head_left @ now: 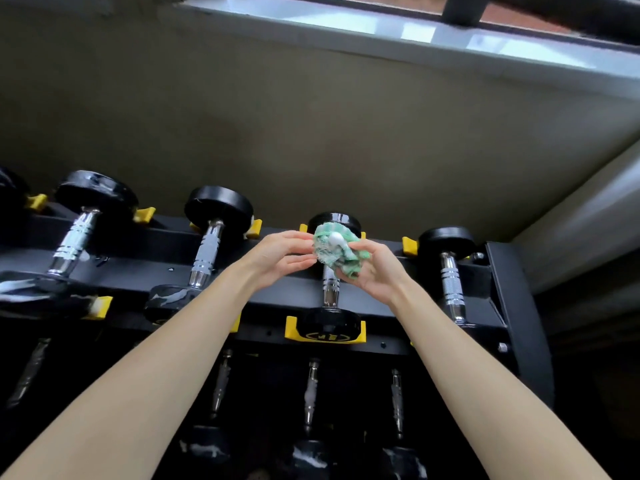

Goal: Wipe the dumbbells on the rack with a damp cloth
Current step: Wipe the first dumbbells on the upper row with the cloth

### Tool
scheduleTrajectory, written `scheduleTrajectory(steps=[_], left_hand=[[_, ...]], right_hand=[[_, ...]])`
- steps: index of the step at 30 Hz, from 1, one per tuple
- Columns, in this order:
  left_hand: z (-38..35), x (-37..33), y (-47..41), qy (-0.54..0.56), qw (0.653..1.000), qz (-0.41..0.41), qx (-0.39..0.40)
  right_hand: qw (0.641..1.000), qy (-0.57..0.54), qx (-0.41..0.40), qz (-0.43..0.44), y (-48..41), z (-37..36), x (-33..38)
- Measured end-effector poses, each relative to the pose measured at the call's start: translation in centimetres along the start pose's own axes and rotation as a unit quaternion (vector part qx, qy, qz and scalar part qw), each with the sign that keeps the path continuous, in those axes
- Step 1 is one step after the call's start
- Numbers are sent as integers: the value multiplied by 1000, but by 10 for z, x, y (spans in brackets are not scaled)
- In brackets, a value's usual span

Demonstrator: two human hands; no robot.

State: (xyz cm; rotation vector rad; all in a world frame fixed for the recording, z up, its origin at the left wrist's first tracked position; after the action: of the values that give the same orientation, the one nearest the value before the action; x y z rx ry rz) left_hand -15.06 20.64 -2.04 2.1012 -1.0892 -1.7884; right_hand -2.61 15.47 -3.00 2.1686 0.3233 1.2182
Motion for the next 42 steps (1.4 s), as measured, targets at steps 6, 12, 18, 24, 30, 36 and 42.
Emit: scheduleTrajectory(steps=[6, 12, 18, 24, 30, 36, 42], left_hand=[[-12, 1, 1, -110, 993, -35, -22], [-9, -36, 10, -142, 963, -189, -126], [-53, -67, 40, -411, 802, -418, -115], [-89, -39, 51, -532, 710, -461, -4], [-95, -21, 45, -512, 774, -367, 66], [-19, -54, 10, -388, 840, -265, -270], [-42, 17, -37, -610, 779, 17, -145]], right_hand=[[999, 13, 15, 27, 9, 10, 0], [995, 58, -78, 22, 14, 30, -2], [994, -2, -106, 15, 13, 28, -5], [981, -189, -29, -7, 15, 16, 0], [990, -139, 0, 28, 13, 24, 9], [976, -137, -161, 47, -15, 83, 25], [959, 3, -270, 90, -38, 117, 46]])
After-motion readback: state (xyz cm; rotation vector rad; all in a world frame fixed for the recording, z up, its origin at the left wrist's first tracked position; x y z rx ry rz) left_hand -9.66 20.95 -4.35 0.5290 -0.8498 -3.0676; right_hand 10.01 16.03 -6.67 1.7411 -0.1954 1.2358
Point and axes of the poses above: each hand's wrist, its own y-axis away from the middle knuckle, its own z-axis out of the back of the hand, x = y × z, the point moved 10 cm from there along -y, towards the middle knuckle, and after that the axes turned 5 degrees about -x, right-handed, at the moved point
